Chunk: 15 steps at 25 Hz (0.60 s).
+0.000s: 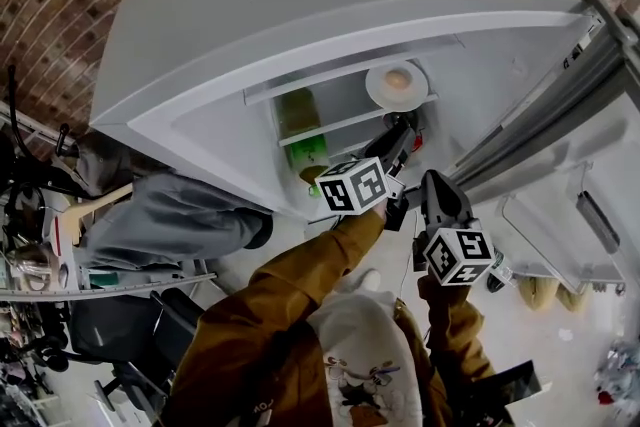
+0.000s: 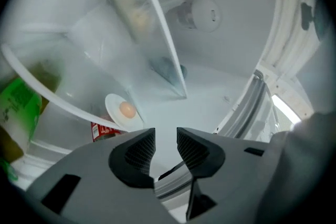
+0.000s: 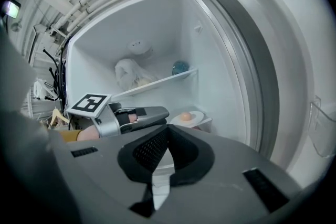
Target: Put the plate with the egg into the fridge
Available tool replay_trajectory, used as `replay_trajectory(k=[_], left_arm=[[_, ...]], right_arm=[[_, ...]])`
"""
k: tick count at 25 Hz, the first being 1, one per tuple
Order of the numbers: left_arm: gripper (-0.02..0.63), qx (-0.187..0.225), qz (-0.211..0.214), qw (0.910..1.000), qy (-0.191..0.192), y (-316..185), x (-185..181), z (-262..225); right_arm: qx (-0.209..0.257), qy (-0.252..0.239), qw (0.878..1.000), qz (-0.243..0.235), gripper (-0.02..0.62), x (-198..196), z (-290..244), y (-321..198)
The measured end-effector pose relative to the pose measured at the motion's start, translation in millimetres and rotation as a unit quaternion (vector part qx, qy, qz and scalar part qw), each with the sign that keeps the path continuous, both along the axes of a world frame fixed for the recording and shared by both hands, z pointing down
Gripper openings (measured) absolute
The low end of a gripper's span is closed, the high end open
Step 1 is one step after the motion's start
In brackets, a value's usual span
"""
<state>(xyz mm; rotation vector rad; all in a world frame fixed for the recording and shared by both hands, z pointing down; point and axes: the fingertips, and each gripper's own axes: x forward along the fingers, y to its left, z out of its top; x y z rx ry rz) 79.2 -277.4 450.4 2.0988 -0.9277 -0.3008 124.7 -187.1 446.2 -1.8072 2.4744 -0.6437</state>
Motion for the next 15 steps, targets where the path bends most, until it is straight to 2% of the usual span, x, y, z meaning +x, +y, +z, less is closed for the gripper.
replay_trajectory(k=[4, 8, 12, 15], left_arm=[[0.101, 0.077, 0.017, 0.995, -0.062, 21, -6, -16], [0.05, 0.13, 0.026, 0.9838, -0.121, 43, -13, -26], [0.024, 0.17, 0.039, 0.9718, -0.159, 70, -22, -34], [0.008, 0.179, 0.045, 0.9669, -0.176, 92, -34, -33]], right_arm=[[0.007, 0.004, 1.0, 0.007, 0.005, -1, -4, 6], [0.012, 0.0, 1.0, 0.013, 0.005, -4, -9, 15], [0.021, 0.007, 1.0, 0.01, 0.005, -10, -15, 25], [0.027, 0.022, 0.999, 0.004, 0.005, -16, -21, 31]])
